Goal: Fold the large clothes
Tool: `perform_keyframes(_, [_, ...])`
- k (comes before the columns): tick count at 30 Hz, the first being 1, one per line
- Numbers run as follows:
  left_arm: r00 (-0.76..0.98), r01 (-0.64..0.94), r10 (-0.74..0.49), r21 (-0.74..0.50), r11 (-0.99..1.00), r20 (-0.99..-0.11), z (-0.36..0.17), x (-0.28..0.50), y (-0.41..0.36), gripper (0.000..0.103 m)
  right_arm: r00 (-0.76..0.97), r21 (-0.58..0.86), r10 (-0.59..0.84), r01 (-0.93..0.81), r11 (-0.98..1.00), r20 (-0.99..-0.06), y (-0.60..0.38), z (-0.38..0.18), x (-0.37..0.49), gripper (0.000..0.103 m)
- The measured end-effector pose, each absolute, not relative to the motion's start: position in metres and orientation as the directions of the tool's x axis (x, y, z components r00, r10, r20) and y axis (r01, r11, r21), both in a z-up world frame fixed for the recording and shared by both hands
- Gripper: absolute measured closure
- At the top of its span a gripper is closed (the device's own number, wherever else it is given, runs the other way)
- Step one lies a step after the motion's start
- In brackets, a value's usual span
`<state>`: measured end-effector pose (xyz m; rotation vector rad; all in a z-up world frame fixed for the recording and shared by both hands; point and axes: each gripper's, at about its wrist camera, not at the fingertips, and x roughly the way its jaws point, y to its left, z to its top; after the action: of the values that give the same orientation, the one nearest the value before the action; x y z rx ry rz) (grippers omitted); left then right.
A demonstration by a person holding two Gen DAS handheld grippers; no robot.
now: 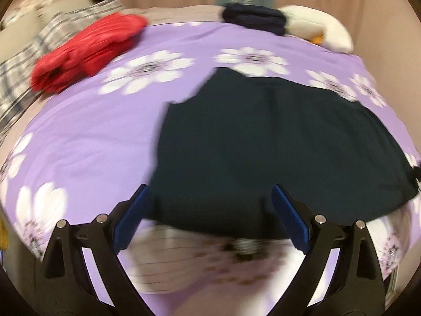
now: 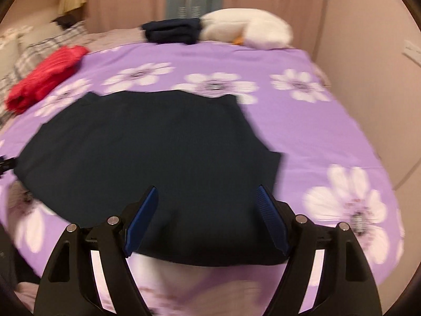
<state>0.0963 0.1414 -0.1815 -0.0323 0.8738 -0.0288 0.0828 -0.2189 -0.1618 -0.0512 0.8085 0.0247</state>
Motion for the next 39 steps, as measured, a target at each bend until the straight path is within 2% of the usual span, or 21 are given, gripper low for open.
perform_keyframes(4, [0.634, 0.131, -0.087, -0.004, 0.991, -0.769, -0.187, 0.103, 0.089, 0.009, 0.652, 0.024, 0.109, -0.139, 0.99, -0.75, -0.178, -0.179, 0.093, 0.025])
perform_keyframes(8, [0.599, 0.187, -0.081, 0.041, 0.982, -0.797, -0.203, 0.108, 0.059, 0.009, 0.628, 0.01, 0.141, -0.208, 0.978, -0.765, -0.146, -0.191, 0.095, 0.025])
perform_keyframes(23, [0.579, 0.213, -0.1, 0.031, 0.977, -0.809, -0.216, 0.1, 0.064, 0.009, 0.585, 0.015, 0.156, -0.238, 0.971, -0.796, -0.146, -0.211, 0.082, 0.023])
perform_keyframes(28, [0.59, 0.194, -0.106, 0.013, 0.981, -0.8, -0.208, 0.091, 0.077, 0.009, 0.593, 0.022, 0.157, -0.227, 0.974, -0.79, -0.153, -0.202, 0.078, 0.023])
perform_keyframes(32, [0.606, 0.131, -0.071, 0.011, 0.991, -0.792, -0.203, 0.098, 0.098, 0.009, 0.643, -0.008, 0.103, -0.168, 0.986, -0.759, -0.173, -0.188, 0.08, 0.023])
perform_keyframes(39, [0.579, 0.065, -0.079, -0.051, 0.997, -0.811, -0.214, 0.107, 0.127, 0.007, 0.604, -0.023, 0.028, -0.077, 0.997, -0.796, -0.207, -0.206, 0.091, 0.023])
